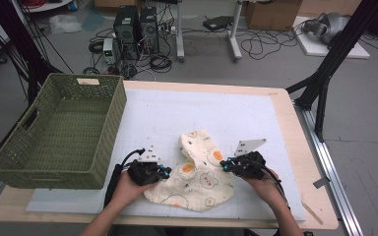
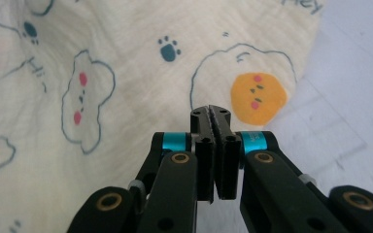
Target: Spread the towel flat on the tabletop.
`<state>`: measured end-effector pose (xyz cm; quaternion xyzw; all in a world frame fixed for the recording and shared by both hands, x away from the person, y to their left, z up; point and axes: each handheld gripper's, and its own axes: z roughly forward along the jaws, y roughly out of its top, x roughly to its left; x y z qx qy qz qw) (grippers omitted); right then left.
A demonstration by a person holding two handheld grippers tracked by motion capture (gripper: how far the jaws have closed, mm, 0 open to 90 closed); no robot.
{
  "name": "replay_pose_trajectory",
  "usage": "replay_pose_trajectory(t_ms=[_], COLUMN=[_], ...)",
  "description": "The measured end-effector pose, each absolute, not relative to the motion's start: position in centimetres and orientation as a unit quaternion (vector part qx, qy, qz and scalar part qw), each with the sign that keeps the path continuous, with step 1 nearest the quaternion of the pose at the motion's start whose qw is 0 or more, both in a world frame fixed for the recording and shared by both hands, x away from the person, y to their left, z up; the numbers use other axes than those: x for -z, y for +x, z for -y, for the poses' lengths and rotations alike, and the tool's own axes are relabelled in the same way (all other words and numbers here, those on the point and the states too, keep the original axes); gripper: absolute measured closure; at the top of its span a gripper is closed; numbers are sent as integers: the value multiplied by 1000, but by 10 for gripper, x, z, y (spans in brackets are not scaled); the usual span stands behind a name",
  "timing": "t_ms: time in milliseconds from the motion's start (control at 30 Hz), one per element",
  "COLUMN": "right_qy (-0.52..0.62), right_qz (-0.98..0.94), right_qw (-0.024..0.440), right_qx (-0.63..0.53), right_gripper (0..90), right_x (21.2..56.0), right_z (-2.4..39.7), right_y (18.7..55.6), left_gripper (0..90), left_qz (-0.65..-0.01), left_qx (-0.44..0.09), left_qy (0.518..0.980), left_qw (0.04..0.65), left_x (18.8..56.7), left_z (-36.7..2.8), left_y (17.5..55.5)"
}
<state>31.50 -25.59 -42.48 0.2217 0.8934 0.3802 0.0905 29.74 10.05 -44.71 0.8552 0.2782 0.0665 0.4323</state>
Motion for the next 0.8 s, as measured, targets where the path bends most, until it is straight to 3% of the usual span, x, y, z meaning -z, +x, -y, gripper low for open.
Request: replay_pose_trajectory(t_ms=[300,533,600,700,800], right_qy=[243,259,265,267,271], right_qz=[-895,-875,-875,-880,-884], right_qw=[81,101,97,97,95], right_qx=[-364,-396,-393,-380,-370], right_gripper=[884,661,638,627,635], right_x=[433,426,430,436,441], right_z=[289,283,280,276,275], right_y=[294,308,315,322,327], left_gripper=[881,730,694,699,793], left_qz=[-284,-295,-295,-293,-283], left_qx=[-71,-63,-54,-41,-31], left_qy=[843,836,838,849,855], left_qw=[451,459,455,438,433], left_x=[441,440,441,444,447], left_z=[-101,-88,-82,-74,-69], left_y=[301,311,315,318,319])
